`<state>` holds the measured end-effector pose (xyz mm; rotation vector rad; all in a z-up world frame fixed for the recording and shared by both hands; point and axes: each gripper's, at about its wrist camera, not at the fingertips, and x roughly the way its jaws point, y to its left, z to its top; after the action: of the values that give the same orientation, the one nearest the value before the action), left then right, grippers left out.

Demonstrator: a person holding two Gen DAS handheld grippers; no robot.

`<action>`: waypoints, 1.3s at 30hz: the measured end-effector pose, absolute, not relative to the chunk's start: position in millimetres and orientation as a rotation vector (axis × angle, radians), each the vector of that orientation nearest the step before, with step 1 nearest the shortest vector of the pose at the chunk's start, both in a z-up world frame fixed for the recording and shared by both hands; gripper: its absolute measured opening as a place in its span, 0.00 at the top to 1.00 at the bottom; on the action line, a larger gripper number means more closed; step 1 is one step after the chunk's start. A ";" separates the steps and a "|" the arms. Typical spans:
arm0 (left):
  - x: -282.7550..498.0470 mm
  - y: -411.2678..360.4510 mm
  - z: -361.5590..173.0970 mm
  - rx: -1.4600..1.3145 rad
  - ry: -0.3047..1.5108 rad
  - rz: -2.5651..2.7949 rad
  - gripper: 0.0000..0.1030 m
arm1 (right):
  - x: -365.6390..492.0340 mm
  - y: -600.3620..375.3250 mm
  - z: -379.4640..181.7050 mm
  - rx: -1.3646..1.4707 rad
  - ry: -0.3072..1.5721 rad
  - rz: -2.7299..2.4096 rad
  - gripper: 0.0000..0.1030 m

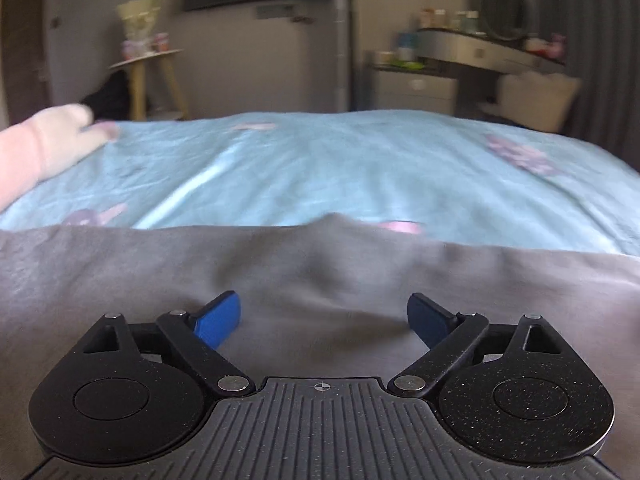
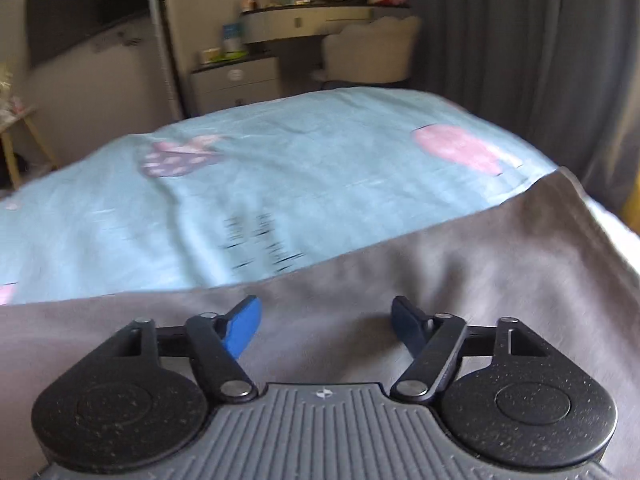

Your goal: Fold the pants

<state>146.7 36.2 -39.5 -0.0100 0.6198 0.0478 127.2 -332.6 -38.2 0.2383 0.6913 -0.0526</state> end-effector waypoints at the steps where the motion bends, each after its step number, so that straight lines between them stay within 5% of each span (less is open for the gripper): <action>1: 140.4 24.7 -34.4 -0.024 0.620 -0.008 0.07 | 116.7 -322.2 -36.9 0.276 0.694 0.030 0.34; 6: 128.9 -15.5 -39.2 -0.007 0.697 -0.161 0.07 | 85.7 -308.8 -43.8 0.274 0.710 0.163 0.37; 8: 131.9 -9.6 -53.3 0.040 0.740 -0.066 0.07 | 80.2 -332.7 -45.3 0.300 0.706 0.134 0.46; 16: 132.5 26.6 -49.8 0.035 0.732 0.237 0.07 | 28.2 -470.2 -28.9 0.277 0.742 -0.496 0.47; 24: 108.7 1.4 -40.1 -0.029 0.780 0.111 0.07 | -84.8 -551.1 -51.2 0.870 0.555 -0.522 0.46; 33: 83.0 -2.8 -30.7 -0.149 0.816 0.059 0.07 | -66.1 -587.7 -71.0 1.063 0.422 -0.491 0.46; 39: 79.2 -1.6 -31.3 -0.166 0.833 0.062 0.07 | -49.8 -587.0 -67.2 1.025 0.500 -0.399 0.59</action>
<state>79.2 -1.6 -31.3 -0.1659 0.8332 0.0618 -49.8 -587.0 -67.2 1.0254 0.4996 -0.3990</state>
